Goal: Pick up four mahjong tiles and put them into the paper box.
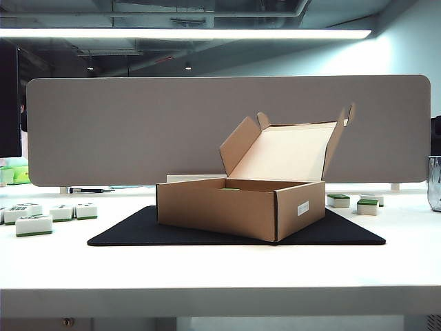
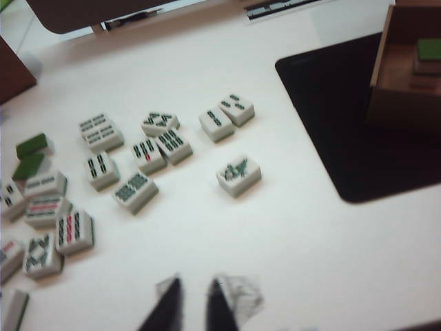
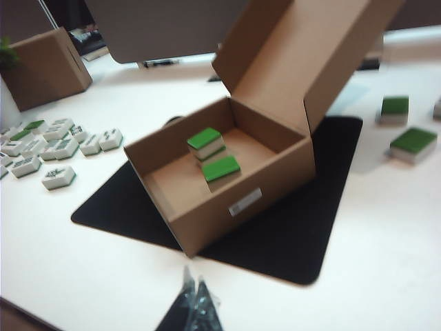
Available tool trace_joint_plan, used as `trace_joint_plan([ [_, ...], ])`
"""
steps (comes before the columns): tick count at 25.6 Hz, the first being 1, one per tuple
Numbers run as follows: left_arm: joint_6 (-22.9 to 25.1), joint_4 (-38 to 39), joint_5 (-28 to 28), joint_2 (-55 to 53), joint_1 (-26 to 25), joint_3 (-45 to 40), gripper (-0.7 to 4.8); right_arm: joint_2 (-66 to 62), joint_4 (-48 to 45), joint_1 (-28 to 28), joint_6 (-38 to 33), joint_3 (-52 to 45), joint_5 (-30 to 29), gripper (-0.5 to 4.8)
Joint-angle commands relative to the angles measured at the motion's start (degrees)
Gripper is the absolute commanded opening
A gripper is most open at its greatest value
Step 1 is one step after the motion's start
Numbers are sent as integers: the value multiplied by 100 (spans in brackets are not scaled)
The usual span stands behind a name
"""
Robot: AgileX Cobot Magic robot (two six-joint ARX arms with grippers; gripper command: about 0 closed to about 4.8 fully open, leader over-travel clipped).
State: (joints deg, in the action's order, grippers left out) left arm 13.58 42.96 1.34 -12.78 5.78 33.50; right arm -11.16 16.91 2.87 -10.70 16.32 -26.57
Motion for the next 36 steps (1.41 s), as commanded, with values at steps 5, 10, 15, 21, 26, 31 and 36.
trace_joint_plan([
  [5,466,-953,-151,629,-9,-776,-6,-2,-704,4,-17,-603,448,-1],
  [10,-463,-1698,-507,627,-7,-1392,-6,0,-1174,4,-17,-1088,739,-1],
  [15,-1851,-2697,-503,627,-7,-1906,-6,0,-1335,4,24,-1364,743,-1],
  [21,-1810,-2800,-131,629,-7,-2435,-6,0,-1397,0,50,-1526,765,-1],
  [26,-1810,-2916,-136,629,-7,-2844,-6,0,-1412,0,345,-1558,763,-1],
  [31,-1611,-2997,-138,632,-7,-3121,-6,0,-1390,0,391,-1602,1058,-1],
  [36,-1550,-2997,-155,629,-7,-3235,-6,2,-1327,0,439,-1602,1147,-1],
])
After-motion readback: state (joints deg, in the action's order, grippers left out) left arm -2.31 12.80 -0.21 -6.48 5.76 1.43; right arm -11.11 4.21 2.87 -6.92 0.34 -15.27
